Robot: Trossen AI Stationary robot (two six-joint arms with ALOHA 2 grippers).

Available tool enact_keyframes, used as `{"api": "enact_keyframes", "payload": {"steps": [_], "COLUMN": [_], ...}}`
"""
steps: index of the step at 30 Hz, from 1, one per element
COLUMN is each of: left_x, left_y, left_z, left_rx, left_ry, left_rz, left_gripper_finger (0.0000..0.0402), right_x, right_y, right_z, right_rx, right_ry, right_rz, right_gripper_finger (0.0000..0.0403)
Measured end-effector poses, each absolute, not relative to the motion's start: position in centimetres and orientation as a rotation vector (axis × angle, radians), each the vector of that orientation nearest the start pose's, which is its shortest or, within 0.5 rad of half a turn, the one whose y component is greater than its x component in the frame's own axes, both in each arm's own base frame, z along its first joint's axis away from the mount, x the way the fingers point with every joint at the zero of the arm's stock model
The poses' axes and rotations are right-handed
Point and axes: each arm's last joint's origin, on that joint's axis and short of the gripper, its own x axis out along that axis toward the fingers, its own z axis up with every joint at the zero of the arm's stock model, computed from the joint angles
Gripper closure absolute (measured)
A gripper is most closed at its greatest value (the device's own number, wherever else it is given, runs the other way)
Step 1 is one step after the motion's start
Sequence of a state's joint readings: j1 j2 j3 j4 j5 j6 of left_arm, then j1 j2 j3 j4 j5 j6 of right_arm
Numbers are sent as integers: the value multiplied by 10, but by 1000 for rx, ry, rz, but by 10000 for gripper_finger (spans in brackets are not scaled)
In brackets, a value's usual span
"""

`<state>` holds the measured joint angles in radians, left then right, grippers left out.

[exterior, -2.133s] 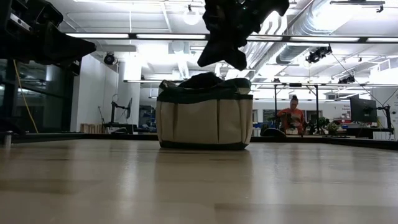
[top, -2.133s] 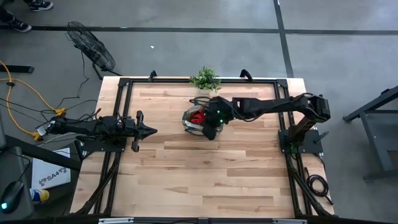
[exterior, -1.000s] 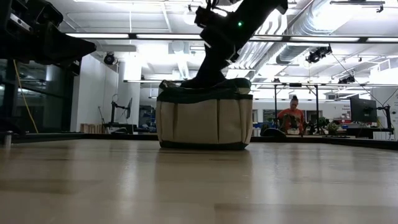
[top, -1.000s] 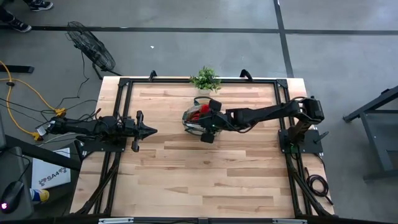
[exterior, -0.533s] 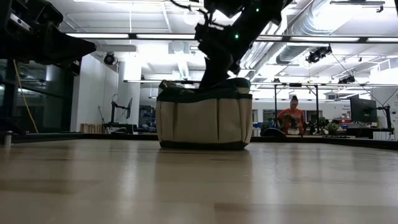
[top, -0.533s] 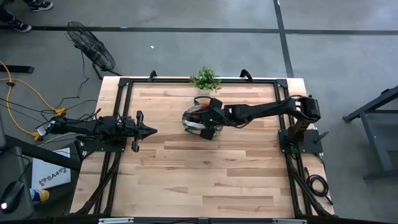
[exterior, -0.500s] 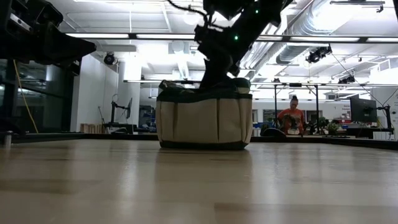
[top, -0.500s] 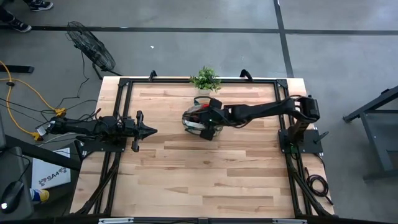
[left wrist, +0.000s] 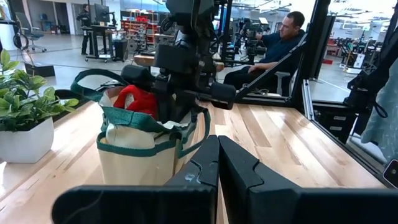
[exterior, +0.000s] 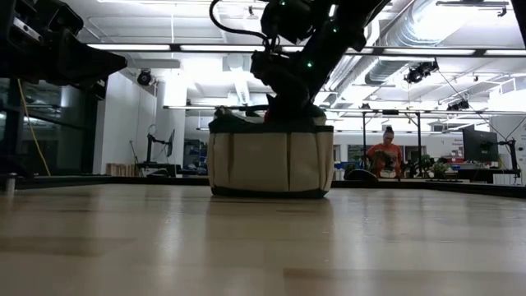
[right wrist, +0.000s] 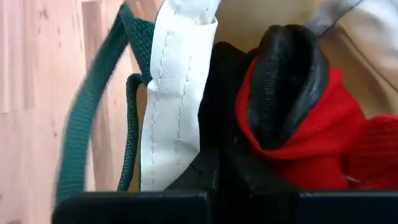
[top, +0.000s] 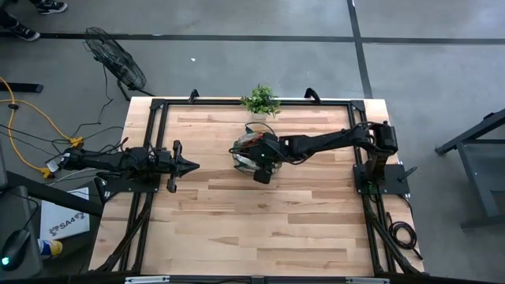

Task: Pick & Place Garden tools in Gardening bag
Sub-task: Put the red glove into the gardening bag

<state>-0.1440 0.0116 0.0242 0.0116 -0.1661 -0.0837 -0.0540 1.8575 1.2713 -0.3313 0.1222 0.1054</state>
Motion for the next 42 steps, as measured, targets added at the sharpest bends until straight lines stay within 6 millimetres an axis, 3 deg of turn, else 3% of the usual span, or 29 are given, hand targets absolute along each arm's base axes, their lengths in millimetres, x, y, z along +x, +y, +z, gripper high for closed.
{"api": "enact_keyframes", "payload": {"steps": [18,34,42], "left_x": [96,96,96], "left_y": [-9,-9,-9], "left_z": [172,172,172], "left_rx": [-87,-88,-88], "left_ry": [-25,-25,-25], "left_rz": [21,21,21], "left_gripper_finger": [402,402,402], "right_x": [375,372,362], "right_y": [-22,-26,-27], "right_z": [246,254,276], "right_rx": [88,70,100], "right_ry": [759,718,634], "right_rz": [-162,-304,-391], "right_gripper_finger": [398,398,398]}}
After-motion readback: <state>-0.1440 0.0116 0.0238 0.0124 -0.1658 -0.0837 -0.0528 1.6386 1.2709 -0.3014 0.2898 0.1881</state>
